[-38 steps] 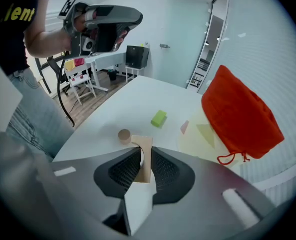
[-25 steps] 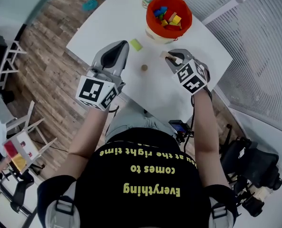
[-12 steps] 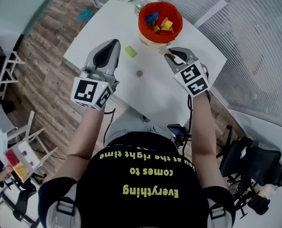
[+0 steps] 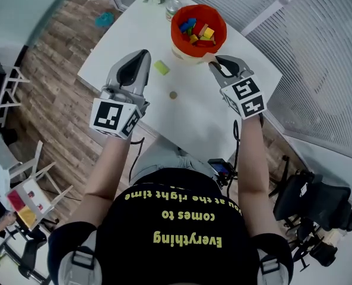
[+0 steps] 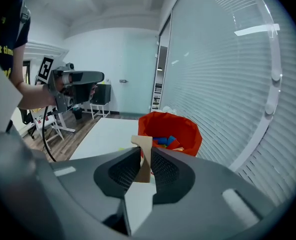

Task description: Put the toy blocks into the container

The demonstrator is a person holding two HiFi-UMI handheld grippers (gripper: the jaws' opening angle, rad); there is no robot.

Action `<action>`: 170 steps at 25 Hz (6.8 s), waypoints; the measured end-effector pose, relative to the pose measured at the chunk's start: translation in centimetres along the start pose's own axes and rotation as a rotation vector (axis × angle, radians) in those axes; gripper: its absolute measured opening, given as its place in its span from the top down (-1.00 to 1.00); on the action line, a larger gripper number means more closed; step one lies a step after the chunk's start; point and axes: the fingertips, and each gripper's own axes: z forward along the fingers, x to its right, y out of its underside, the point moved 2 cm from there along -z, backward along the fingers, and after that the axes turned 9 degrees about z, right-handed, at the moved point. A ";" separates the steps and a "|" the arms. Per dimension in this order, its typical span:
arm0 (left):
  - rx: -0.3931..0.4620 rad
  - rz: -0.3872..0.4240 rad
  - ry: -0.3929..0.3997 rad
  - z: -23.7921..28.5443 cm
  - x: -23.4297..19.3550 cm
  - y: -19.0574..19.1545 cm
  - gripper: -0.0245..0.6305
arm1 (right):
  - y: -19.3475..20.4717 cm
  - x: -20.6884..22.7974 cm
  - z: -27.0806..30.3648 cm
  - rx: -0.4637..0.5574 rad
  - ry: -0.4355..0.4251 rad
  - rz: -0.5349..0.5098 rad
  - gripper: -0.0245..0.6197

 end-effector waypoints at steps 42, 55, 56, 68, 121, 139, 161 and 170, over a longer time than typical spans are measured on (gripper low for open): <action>-0.092 -0.073 -0.046 -1.3 -1.8 4.7 0.93 | -4.3 3.3 11.1 -0.304 -0.116 -0.270 0.70; -0.098 -0.102 -0.079 -2.5 -2.7 5.6 0.93 | -2.4 2.8 13.0 -0.480 -0.119 -0.359 0.69; -0.100 -0.105 -0.084 -2.7 -2.7 5.7 0.93 | -2.3 2.8 13.2 -0.487 -0.122 -0.361 0.69; -0.105 -0.111 -0.103 -3.2 -2.6 5.9 0.93 | -2.5 2.9 13.4 -0.473 -0.118 -0.365 0.64; -0.021 0.022 -0.039 -2.5 0.5 0.0 0.93 | -8.7 3.2 -6.9 0.422 0.112 0.173 0.90; 0.013 0.036 -0.005 -4.0 2.8 -1.6 0.93 | -7.6 -1.0 -14.0 0.566 0.167 0.209 0.90; 0.031 0.027 -0.040 -5.0 2.2 -2.2 0.93 | -7.8 -2.8 -14.3 0.583 0.127 0.211 0.90; 0.015 0.014 -0.069 -5.7 1.6 -1.2 0.93 | -7.6 -4.7 -12.1 0.548 0.051 0.196 0.90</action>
